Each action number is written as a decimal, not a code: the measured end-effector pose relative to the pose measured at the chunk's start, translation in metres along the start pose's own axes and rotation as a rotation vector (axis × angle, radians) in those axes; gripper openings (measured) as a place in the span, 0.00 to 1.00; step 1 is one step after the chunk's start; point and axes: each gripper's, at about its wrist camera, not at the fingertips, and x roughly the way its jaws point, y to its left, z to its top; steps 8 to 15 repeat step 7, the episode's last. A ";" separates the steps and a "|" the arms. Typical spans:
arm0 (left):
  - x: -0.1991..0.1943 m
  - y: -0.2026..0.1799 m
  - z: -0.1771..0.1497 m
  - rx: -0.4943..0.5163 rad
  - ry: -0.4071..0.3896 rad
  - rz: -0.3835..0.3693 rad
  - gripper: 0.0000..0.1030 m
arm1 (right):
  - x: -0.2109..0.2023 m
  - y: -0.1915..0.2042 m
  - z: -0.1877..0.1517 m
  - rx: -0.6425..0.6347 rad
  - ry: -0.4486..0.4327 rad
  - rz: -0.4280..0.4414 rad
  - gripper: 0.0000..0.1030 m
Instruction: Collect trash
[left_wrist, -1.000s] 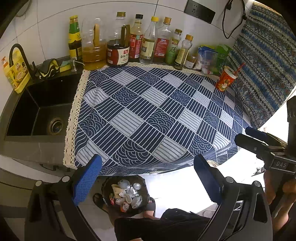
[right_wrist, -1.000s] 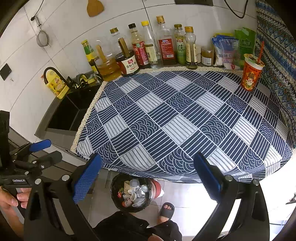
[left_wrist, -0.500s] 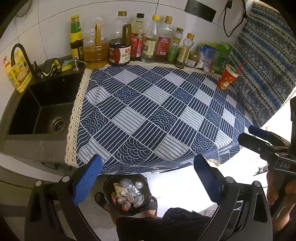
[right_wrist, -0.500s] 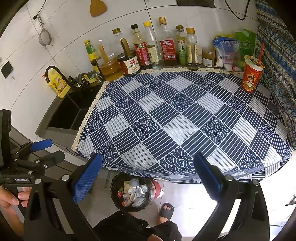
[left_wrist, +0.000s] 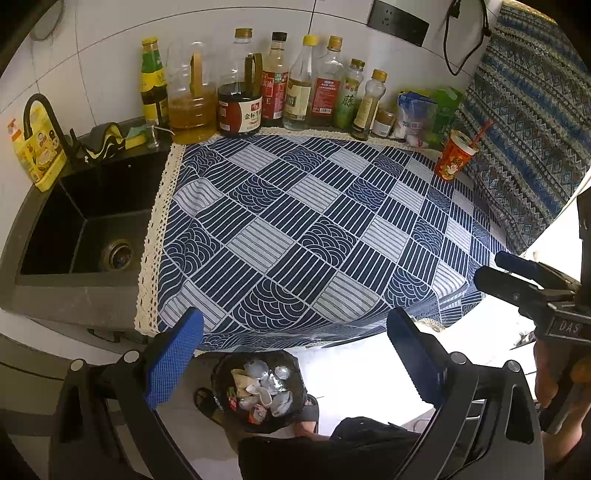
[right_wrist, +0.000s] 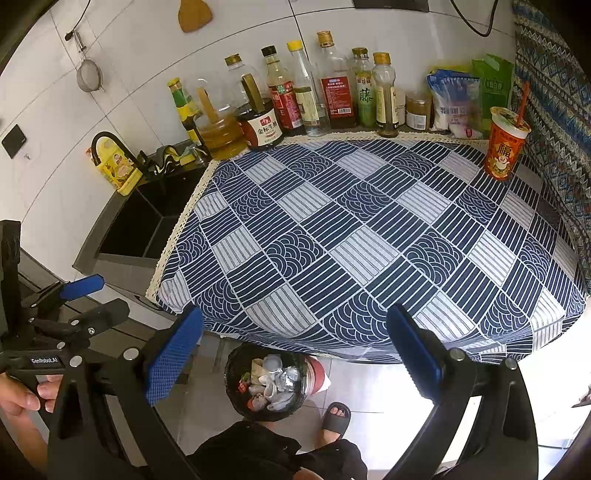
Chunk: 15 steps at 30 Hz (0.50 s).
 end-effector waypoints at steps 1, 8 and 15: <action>0.001 0.001 0.001 -0.006 0.002 -0.001 0.94 | 0.000 0.000 0.000 0.000 0.000 0.004 0.95; 0.002 -0.003 0.000 0.007 -0.001 0.003 0.94 | 0.001 -0.002 0.000 -0.002 0.007 0.001 0.95; 0.002 -0.003 0.000 0.007 -0.001 0.003 0.94 | 0.001 -0.002 0.000 -0.002 0.007 0.001 0.95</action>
